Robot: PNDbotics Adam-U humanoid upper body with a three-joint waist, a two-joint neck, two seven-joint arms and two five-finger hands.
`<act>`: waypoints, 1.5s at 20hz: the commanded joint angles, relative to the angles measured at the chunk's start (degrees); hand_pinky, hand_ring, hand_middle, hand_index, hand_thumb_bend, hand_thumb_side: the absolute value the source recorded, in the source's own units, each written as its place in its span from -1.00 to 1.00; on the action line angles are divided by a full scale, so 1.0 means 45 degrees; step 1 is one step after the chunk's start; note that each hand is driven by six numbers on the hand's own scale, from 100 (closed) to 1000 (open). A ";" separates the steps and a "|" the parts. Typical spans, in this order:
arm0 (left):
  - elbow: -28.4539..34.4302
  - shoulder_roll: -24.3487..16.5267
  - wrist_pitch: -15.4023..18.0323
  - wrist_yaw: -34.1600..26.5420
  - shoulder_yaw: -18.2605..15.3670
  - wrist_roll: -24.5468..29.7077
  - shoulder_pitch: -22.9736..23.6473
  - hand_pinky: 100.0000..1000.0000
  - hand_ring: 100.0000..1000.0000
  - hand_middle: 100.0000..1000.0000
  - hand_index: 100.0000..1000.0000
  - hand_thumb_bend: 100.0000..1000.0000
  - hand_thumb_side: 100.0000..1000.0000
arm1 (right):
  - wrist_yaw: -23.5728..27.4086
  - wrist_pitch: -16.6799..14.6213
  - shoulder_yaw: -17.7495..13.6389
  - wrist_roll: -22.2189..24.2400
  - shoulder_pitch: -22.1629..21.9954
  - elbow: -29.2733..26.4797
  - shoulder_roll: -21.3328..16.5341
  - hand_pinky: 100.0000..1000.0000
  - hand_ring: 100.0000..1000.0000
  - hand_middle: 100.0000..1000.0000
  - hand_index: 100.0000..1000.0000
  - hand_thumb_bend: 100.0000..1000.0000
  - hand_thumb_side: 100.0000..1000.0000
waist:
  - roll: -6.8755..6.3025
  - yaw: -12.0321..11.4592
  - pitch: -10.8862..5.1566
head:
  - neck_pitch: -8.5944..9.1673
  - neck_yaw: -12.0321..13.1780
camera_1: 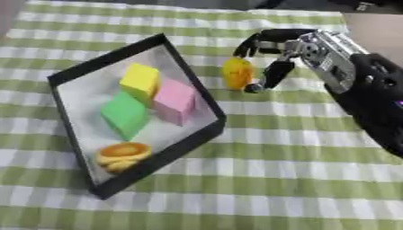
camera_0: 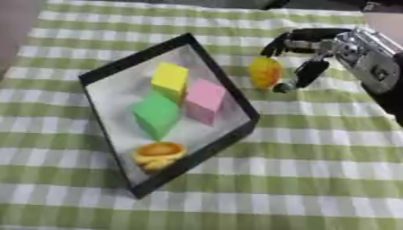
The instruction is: Pick up objects on the table and place them in the box.
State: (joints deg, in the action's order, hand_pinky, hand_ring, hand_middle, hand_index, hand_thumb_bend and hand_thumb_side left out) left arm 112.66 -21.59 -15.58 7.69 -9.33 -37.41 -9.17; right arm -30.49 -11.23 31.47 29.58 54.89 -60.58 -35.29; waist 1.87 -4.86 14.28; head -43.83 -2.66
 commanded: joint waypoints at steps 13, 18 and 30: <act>0.0139 -0.0058 0.0097 -0.0010 -0.0056 0.0031 -0.0182 0.49 0.09 0.39 0.66 -0.40 -0.05 | 0.0174 0.0782 -0.0109 -0.2130 0.0154 0.0343 0.0263 0.54 0.33 0.09 0.37 -0.65 -0.93 | -0.0194 -0.0060 -0.0002 | -0.0065 -0.0001; 0.0139 -0.0069 0.0101 0.0025 -0.0068 0.0033 -0.0176 0.49 0.09 0.39 0.66 -0.40 -0.05 | 0.0536 0.0995 0.0113 -0.2408 0.0134 -0.0039 0.0126 0.52 0.29 0.04 0.32 -0.83 -1.00 | -0.0138 -0.0032 -0.0067 | -0.0065 0.0088; 0.0107 -0.0167 0.0090 0.0160 -0.0076 0.0061 -0.0029 0.50 0.10 0.39 0.65 -0.41 -0.06 | 0.1989 0.1537 0.0352 -0.2437 0.0997 -0.3580 -0.0337 0.50 0.20 -0.03 0.27 -1.00 -1.00 | -0.0060 0.0267 -0.0429 | -0.0065 0.0428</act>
State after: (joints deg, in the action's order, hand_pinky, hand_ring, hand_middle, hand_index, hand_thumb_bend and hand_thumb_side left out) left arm 112.62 -21.13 -15.35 8.04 -9.32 -37.18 -9.09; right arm -22.54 -4.79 33.23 18.41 58.00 -74.06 -35.38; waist 1.86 -3.61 14.22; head -43.83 -1.06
